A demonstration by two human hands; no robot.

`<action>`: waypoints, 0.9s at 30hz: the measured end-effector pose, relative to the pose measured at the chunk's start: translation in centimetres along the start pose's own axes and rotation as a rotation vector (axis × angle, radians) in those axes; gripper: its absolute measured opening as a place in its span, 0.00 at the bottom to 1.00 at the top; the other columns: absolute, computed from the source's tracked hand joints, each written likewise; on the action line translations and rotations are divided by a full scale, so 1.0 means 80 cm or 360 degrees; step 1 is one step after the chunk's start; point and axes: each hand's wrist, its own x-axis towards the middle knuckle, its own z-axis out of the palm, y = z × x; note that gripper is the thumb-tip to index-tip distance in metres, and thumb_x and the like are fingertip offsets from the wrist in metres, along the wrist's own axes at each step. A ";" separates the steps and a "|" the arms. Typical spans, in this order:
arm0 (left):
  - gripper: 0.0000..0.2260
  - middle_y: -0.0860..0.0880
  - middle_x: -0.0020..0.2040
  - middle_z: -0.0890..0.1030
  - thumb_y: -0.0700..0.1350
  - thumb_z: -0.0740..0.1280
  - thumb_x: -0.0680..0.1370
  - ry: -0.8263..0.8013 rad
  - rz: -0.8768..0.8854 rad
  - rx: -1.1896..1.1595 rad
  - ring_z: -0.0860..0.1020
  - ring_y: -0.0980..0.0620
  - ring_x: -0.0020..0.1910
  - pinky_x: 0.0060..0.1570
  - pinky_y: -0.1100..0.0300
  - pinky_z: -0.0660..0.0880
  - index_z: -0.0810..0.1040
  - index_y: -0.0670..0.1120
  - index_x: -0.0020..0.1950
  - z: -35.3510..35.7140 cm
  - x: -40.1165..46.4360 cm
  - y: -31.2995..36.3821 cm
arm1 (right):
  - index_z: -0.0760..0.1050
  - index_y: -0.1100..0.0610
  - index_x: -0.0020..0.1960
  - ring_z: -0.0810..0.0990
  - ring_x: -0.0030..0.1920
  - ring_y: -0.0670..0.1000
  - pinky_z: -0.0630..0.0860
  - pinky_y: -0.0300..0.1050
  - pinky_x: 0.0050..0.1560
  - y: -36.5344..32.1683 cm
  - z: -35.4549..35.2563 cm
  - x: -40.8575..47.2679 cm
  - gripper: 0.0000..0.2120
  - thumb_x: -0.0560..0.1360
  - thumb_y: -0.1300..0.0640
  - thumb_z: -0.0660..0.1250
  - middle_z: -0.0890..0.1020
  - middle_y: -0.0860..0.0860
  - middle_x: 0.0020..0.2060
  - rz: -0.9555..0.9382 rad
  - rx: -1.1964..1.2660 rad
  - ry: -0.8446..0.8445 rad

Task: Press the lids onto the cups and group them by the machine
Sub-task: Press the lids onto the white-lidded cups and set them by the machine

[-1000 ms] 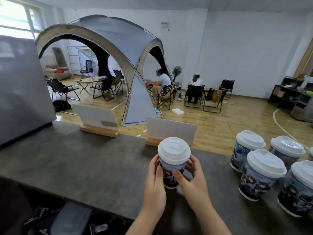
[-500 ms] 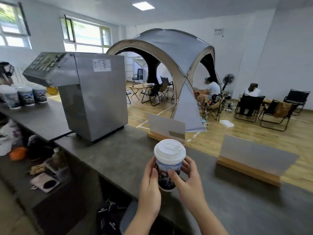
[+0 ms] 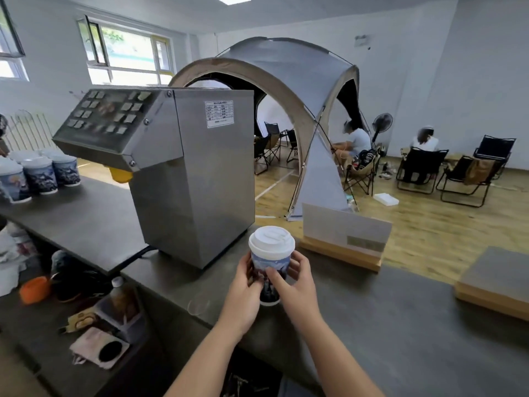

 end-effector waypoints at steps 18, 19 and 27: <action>0.37 0.50 0.68 0.74 0.33 0.73 0.72 0.0141 0.0069 0.0270 0.76 0.51 0.66 0.65 0.50 0.74 0.61 0.50 0.76 -0.003 0.212 -0.056 | 0.63 0.49 0.73 0.73 0.61 0.40 0.71 0.34 0.58 0.064 0.052 0.192 0.31 0.74 0.57 0.73 0.73 0.38 0.60 -0.0031 -0.0250 -0.0034; 0.36 0.49 0.68 0.75 0.33 0.73 0.72 0.0146 0.0065 0.0263 0.76 0.51 0.65 0.65 0.51 0.75 0.62 0.50 0.75 -0.003 0.217 -0.057 | 0.63 0.49 0.73 0.73 0.61 0.41 0.72 0.37 0.60 0.065 0.053 0.195 0.31 0.74 0.57 0.73 0.73 0.37 0.60 -0.0028 -0.0246 -0.0032; 0.36 0.49 0.66 0.78 0.37 0.74 0.71 0.0109 0.0046 0.0275 0.77 0.52 0.64 0.64 0.48 0.75 0.64 0.53 0.74 -0.008 0.236 -0.069 | 0.63 0.45 0.70 0.74 0.61 0.43 0.71 0.38 0.58 0.071 0.056 0.209 0.32 0.72 0.58 0.74 0.75 0.41 0.61 -0.0013 -0.0264 -0.0017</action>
